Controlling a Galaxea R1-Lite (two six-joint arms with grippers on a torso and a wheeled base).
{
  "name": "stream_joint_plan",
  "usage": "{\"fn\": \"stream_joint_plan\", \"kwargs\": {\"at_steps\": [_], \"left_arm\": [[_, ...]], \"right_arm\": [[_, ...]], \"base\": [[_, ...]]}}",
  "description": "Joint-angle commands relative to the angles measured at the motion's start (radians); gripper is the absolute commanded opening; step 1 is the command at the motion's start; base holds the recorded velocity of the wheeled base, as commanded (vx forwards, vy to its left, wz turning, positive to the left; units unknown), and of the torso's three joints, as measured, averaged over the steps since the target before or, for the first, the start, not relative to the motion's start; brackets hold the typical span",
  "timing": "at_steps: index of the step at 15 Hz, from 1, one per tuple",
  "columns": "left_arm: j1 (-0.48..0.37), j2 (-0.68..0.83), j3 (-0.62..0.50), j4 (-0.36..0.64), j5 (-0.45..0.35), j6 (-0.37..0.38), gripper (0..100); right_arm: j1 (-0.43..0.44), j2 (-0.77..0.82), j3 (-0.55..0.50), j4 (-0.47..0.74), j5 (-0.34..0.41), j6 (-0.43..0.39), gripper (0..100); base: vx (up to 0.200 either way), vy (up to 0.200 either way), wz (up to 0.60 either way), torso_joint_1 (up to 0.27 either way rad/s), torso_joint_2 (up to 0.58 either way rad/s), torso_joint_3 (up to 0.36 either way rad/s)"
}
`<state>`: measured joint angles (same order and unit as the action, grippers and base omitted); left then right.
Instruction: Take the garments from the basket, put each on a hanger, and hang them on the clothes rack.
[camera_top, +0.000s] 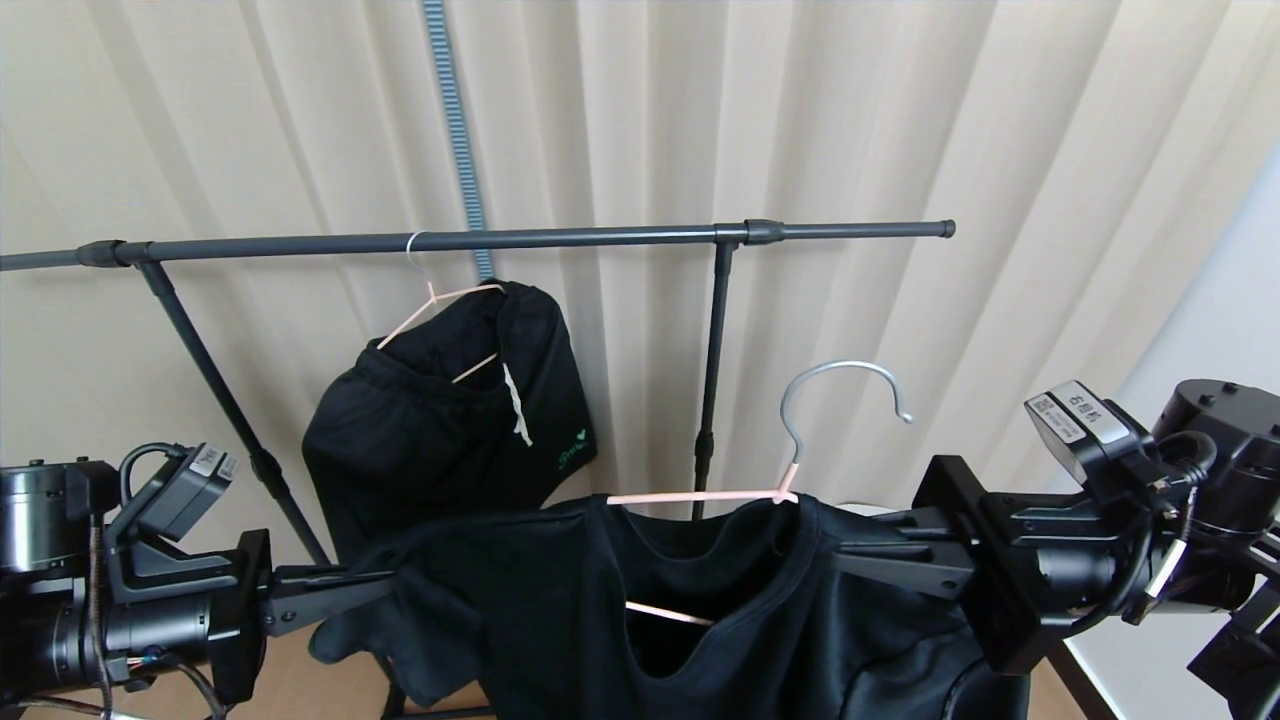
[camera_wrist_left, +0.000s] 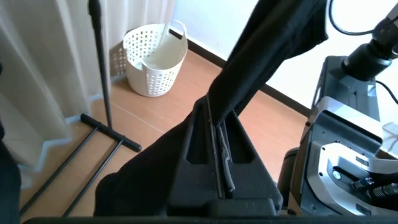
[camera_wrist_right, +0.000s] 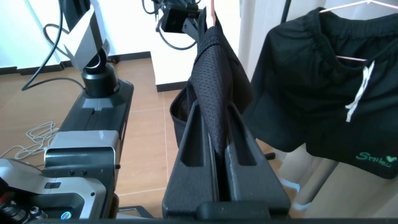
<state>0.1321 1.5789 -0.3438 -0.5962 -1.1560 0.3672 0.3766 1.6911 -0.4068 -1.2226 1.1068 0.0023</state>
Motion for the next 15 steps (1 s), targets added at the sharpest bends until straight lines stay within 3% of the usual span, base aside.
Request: {"fn": "stream_joint_plan", "kwargs": {"at_steps": [1,5,6,7,9,11,12,15], "left_arm": [[0.027,0.000,0.008,-0.001,-0.001,0.001,0],[0.032,0.000,0.022,-0.002,-0.004,0.024,0],[0.032,0.000,0.023,-0.002,-0.004,0.030,100],[0.030,-0.005,0.025,-0.004,-0.004,0.065,100],[0.018,-0.074,0.016,-0.002,-0.007,0.036,100],[-0.039,-0.163,-0.040,-0.002,-0.007,-0.113,100],[-0.078,-0.208,-0.093,-0.002,-0.004,-0.235,100],[-0.181,-0.208,-0.234,0.016,-0.001,-0.269,100]], "right_arm": [[-0.007,0.002,-0.001,0.000,0.001,0.001,0],[-0.008,0.007,-0.001,0.000,0.001,0.002,0],[-0.008,0.009,-0.001,0.000,0.001,0.001,0],[-0.007,0.012,-0.003,0.000,0.001,0.002,0],[-0.007,0.018,-0.003,0.000,-0.001,0.001,0],[-0.007,0.021,-0.003,0.000,-0.001,0.001,0],[-0.007,0.036,-0.003,0.000,-0.001,0.001,0],[0.001,0.067,-0.004,0.000,-0.001,-0.002,0]], "base": [[0.000,0.000,0.00,0.000,0.00,0.000],[0.000,0.000,0.00,0.000,0.00,0.000],[0.000,0.000,0.00,0.000,0.00,0.000],[0.000,0.000,0.00,0.000,0.00,0.000],[0.000,0.000,0.00,0.000,0.00,0.000],[0.000,0.000,0.00,0.000,0.00,0.000],[0.000,0.000,0.00,0.000,0.00,0.000],[0.000,0.000,0.00,0.000,0.00,0.000]]}}
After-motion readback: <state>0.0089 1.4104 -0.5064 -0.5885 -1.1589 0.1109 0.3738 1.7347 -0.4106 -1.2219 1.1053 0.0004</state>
